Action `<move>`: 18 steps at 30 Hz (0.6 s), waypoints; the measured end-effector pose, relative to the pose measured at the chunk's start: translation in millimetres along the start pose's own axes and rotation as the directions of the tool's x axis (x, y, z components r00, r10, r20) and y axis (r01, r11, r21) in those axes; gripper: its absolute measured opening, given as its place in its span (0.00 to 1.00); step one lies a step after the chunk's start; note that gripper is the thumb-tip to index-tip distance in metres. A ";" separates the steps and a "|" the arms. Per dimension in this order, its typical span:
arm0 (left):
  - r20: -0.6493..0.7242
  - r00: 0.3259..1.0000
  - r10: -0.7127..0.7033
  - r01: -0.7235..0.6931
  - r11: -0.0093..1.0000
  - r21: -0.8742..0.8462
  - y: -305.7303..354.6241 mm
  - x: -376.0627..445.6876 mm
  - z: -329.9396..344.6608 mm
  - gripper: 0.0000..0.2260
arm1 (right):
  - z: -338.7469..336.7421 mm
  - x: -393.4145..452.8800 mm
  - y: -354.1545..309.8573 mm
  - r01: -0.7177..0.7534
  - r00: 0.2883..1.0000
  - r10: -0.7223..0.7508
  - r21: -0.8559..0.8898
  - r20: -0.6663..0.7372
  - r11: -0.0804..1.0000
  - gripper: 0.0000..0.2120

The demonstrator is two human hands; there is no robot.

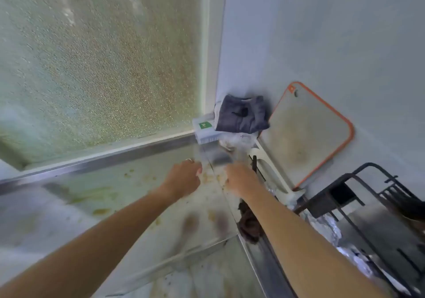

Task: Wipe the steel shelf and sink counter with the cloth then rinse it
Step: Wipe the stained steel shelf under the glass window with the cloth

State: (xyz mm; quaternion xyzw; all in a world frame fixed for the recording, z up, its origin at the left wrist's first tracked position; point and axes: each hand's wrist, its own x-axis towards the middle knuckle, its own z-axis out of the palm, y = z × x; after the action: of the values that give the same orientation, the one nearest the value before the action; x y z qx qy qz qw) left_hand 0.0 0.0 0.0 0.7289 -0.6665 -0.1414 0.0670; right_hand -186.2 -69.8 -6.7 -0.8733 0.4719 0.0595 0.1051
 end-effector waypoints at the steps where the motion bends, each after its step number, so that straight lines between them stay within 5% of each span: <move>1: 0.031 1.000 -0.007 0.006 1.000 0.009 4.2 4.2 12.3 0.13 | 9.3 -1.2 6.7 -0.032 0.999 0.032 -0.007 0.031 0.999 0.11; 6: 0.075 0.997 0.003 -0.002 1.000 -0.008 14.1 14.1 81.8 0.14 | 73.7 -8.6 33.8 -0.113 0.989 0.115 -0.033 0.089 0.993 0.11; 18: 0.106 0.993 0.049 -0.053 0.998 0.033 15.6 9.8 166.6 0.19 | 171.1 -24.9 49.7 -0.437 0.895 0.427 0.064 0.128 0.897 0.31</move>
State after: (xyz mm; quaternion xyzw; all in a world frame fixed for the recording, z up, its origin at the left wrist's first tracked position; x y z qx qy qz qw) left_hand -63.4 3.9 -155.2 0.7044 -0.6898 -0.1658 0.0225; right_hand -242.3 -35.0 -174.1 -0.7363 0.6498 0.1083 0.1549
